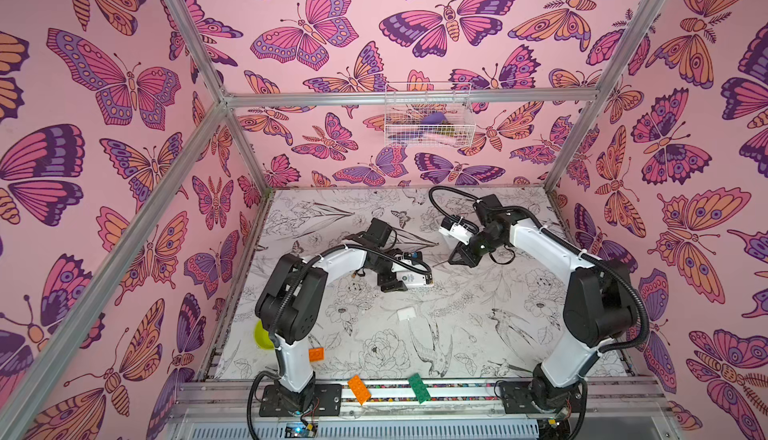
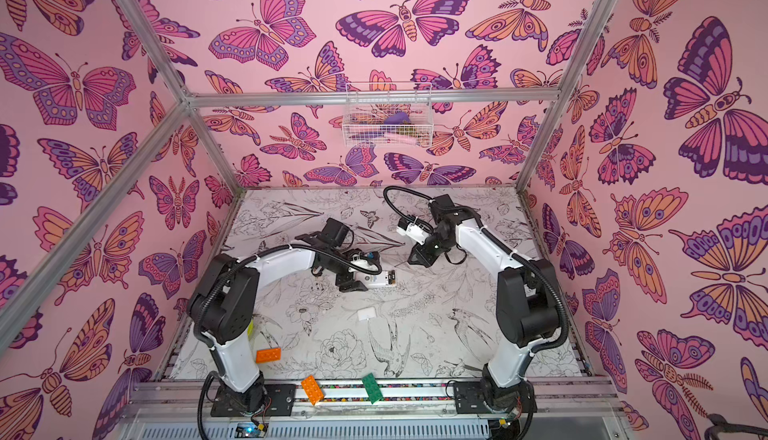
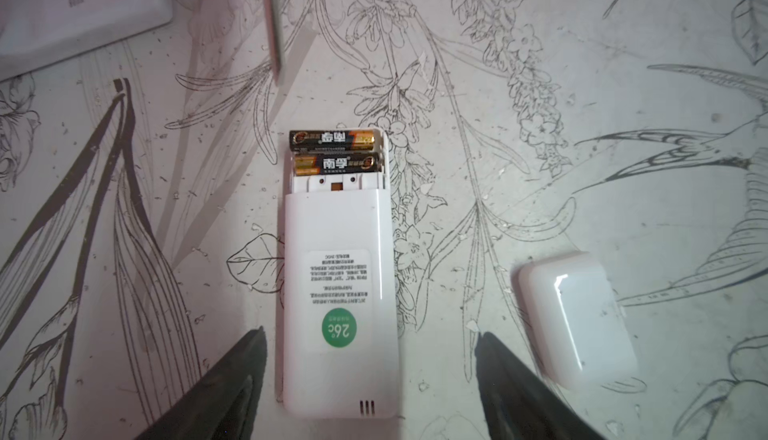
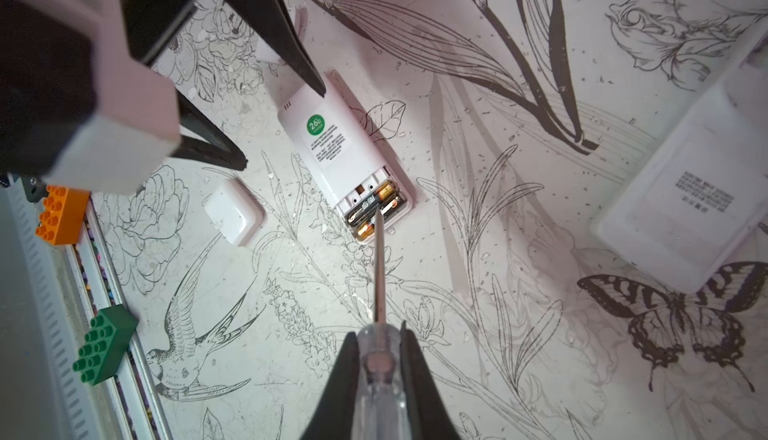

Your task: Unload the batteries from the remote control

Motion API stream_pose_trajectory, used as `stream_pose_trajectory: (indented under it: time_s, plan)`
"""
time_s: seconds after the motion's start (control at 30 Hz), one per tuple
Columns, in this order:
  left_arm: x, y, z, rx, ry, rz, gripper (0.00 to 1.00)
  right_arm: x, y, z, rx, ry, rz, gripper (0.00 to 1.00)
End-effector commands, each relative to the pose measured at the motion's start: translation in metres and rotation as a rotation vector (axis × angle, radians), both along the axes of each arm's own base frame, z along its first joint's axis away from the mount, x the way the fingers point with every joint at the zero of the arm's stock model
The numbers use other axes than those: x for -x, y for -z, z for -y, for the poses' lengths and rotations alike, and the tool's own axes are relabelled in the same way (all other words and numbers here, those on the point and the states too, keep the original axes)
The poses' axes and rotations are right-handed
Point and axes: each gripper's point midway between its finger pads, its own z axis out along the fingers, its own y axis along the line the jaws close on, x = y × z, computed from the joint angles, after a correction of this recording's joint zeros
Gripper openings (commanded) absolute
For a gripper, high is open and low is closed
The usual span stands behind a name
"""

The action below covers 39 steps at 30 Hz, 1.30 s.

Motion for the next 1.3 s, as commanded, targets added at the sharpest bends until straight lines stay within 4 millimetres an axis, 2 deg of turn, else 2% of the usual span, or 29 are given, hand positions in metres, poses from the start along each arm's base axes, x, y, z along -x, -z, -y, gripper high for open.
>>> stream_pose_trajectory:
  time_s: [0.0, 0.2, 0.6, 1.03, 1.27]
  plan:
    - [-0.013, 0.008, 0.008, -0.025, -0.001, 0.062, 0.81, -0.006, -0.001, -0.006, -0.002, -0.011, -0.011, 0.00]
    - [-0.014, 0.023, 0.017, -0.049, 0.018, 0.069, 0.81, -0.008, 0.010, -0.011, -0.004, -0.023, -0.052, 0.00]
    - [-0.020, 0.034, 0.030, -0.066, 0.032, 0.083, 0.79, -0.012, 0.027, -0.012, 0.022, -0.024, -0.089, 0.00]
    - [-0.013, 0.046, 0.031, -0.084, 0.048, 0.065, 0.59, -0.005, 0.034, -0.010, 0.039, -0.032, -0.116, 0.00]
    - [-0.015, 0.046, 0.031, -0.094, 0.049, 0.076, 0.54, 0.004, 0.030, -0.007, 0.034, -0.034, -0.120, 0.00]
